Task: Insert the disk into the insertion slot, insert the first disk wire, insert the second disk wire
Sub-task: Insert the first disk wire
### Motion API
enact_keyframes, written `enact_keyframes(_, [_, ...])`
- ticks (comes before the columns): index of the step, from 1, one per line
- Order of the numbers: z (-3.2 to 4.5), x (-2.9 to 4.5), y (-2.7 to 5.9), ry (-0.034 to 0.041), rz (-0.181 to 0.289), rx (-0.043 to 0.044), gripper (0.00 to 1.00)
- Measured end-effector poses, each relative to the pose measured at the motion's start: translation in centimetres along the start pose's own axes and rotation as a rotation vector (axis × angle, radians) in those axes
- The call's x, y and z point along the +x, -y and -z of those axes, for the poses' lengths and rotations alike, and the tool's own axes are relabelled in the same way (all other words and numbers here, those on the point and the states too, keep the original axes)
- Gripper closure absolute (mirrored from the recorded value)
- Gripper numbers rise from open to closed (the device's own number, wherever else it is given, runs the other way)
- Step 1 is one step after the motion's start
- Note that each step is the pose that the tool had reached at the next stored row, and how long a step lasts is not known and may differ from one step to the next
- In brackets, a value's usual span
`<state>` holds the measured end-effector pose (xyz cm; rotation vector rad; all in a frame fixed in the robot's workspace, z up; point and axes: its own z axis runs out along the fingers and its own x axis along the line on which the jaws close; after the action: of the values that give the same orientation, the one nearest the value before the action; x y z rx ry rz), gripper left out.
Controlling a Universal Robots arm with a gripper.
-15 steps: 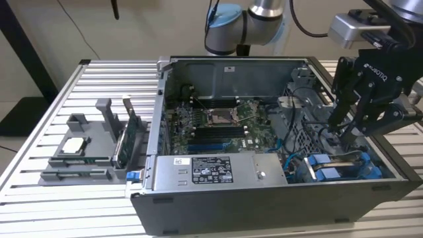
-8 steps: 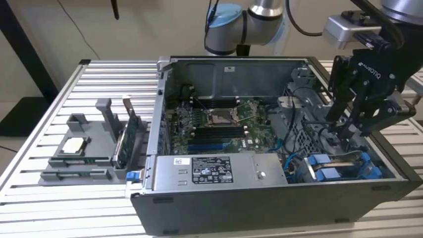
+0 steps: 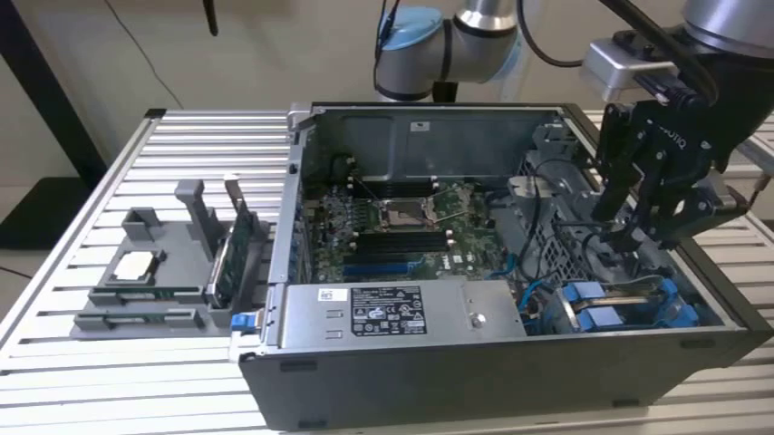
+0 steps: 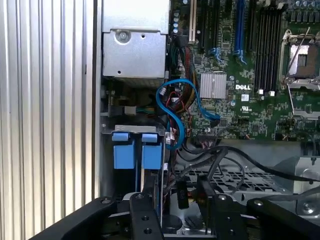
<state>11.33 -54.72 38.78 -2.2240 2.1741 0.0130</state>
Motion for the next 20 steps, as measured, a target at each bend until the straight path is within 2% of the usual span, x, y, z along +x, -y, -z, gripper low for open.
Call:
enact_keyframes(2, [-0.09, 0.00, -0.06, 0.0111, 0.005, 0.0064, 0.55])
enact_keyframes(3, [-0.10, 0.00, -0.05, 0.0121, 0.009, 0.0091, 0.55])
enact_keyframes(4, [-0.10, 0.00, -0.04, 0.0122, 0.012, 0.0101, 0.62])
enact_keyframes(6, [-0.10, 0.00, -0.05, 0.0124, 0.018, 0.0105, 0.62])
enact_keyframes(7, [-0.10, 0.00, -0.05, 0.0124, 0.021, 0.0108, 0.69])
enact_keyframes(10, [-0.10, 0.01, -0.06, 0.0143, 0.028, 0.0137, 0.69])
enact_keyframes(12, [-0.14, 0.01, -0.06, 0.0282, 0.029, 0.0173, 0.69])
enact_keyframes(18, [-0.16, 0.00, -0.06, 0.0294, 0.029, 0.0194, 0.71])
enact_keyframes(19, [-0.16, 0.00, -0.06, 0.0294, 0.029, 0.0194, 0.78])
enact_keyframes(20, [-0.17, 0.00, -0.06, 0.0295, 0.029, 0.0194, 0.78])
